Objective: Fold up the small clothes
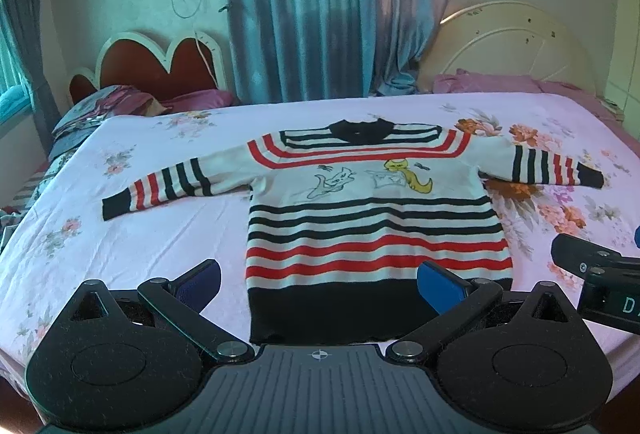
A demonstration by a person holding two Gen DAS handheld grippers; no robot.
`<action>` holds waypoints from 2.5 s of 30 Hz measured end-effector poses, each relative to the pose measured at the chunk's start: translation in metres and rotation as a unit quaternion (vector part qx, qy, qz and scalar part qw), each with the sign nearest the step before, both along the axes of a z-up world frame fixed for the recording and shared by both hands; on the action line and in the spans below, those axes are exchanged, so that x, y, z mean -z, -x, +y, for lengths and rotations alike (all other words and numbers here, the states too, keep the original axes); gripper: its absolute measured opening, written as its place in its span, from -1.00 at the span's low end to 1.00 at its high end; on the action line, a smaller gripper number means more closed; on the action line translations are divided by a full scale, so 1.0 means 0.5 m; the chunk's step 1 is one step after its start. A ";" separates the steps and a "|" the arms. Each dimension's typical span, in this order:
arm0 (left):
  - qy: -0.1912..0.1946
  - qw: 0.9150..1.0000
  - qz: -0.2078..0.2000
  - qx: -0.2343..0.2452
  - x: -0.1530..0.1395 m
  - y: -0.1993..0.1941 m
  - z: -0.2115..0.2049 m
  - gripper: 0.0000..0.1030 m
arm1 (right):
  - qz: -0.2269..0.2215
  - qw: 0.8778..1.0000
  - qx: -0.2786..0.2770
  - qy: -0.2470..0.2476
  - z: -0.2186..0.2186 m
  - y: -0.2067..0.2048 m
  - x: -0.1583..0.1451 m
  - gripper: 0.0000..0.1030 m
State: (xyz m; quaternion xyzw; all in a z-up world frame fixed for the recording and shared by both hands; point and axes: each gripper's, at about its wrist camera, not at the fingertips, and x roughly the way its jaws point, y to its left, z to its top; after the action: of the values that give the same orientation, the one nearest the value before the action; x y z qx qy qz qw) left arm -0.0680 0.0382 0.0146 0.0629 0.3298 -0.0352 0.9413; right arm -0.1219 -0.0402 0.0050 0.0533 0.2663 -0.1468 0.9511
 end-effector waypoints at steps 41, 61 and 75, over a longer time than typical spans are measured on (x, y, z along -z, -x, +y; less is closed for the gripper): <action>0.014 0.999 0.013 -0.033 0.027 -0.023 0.019 1.00 | 0.000 1.000 0.007 -0.003 -0.019 -0.020 0.017 0.99; 0.014 0.999 0.014 -0.034 0.031 -0.023 0.021 1.00 | -0.002 1.000 0.011 -0.002 -0.018 -0.018 0.025 0.99; 0.014 0.999 0.014 -0.034 0.033 -0.022 0.025 1.00 | 0.002 1.000 0.012 -0.004 -0.023 -0.021 0.027 0.99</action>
State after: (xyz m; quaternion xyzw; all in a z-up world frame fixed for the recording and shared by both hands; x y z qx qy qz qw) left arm -0.0570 0.0505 -0.0018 0.0384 0.3443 -0.0089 0.9380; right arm -0.1116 -0.0515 -0.0085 0.0597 0.2677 -0.1575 0.9487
